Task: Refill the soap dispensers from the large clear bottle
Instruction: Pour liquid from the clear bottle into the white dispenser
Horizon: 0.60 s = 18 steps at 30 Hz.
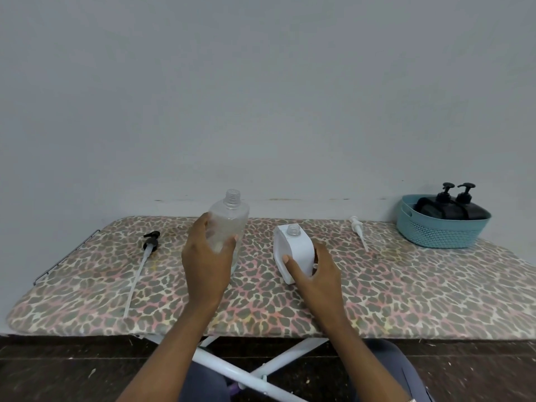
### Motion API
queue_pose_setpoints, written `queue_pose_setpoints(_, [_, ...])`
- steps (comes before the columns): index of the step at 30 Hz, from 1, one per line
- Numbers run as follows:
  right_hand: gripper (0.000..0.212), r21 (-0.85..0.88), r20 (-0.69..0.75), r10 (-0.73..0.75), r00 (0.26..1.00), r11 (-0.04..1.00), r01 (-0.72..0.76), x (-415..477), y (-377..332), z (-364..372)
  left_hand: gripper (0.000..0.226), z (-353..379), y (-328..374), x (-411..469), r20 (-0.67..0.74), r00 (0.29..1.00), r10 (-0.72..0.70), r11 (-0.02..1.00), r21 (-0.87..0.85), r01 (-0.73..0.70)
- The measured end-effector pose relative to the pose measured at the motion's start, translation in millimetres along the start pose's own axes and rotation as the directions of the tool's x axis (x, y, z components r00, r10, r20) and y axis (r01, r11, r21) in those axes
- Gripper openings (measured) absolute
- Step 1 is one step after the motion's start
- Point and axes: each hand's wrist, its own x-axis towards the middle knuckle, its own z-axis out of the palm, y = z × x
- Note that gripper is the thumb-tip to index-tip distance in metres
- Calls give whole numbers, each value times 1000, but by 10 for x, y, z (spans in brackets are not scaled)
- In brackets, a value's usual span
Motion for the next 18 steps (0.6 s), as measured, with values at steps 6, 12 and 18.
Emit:
queue_pose_setpoints(6, [47, 7, 25, -9, 1000, 1000, 8, -38, -52, -22, 68, 140, 41, -15, 62, 961, 271, 945, 173, -277])
queue_pose_setpoints(12, [50, 12, 51, -31, 998, 999, 31, -54, -63, -37, 75, 187, -26, -11, 111, 901, 420, 846, 312, -433])
queue_pose_setpoints(18, [55, 14, 53, -37, 998, 999, 36, -55, -54, -40, 76, 173, -27, -24, 119, 861, 495, 785, 364, -502])
